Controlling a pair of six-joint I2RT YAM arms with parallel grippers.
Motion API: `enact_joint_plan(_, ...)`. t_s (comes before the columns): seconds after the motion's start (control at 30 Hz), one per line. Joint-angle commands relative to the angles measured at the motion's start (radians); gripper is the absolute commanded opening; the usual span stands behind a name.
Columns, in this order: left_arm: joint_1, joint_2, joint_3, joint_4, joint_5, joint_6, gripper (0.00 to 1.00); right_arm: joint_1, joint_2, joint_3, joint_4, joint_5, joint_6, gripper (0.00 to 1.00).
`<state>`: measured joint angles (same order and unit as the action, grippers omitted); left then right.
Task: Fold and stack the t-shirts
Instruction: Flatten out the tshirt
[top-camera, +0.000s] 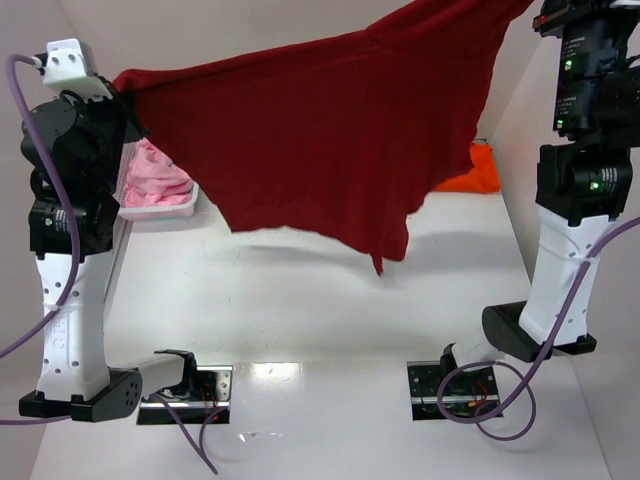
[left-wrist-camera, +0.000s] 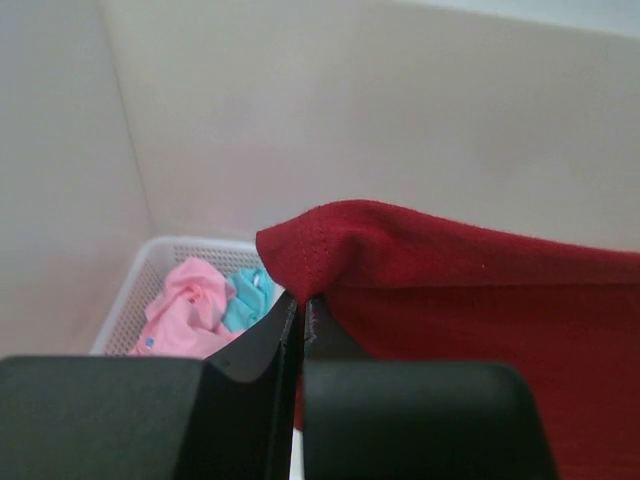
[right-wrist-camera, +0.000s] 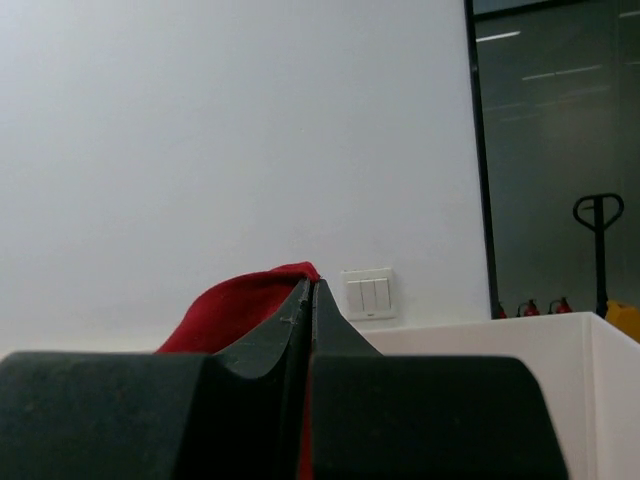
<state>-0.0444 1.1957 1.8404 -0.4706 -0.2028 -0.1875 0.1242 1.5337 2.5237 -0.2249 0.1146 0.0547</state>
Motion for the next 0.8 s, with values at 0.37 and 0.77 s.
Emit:
enact_joint_plan(0.37, 0.015, 0.166, 0.295, 0.082, -0.222, 0.161, 0.0, -0.012, -0.098, -0.184, 0.105, 0.075, -0.052, 0.01)
enact_joint_plan(0.77, 0.015, 0.156, 0.277, 0.073, -0.182, 0.151, 0.0, -0.012, -0.116, -0.177, 0.072, 0.053, -0.042, 0.01)
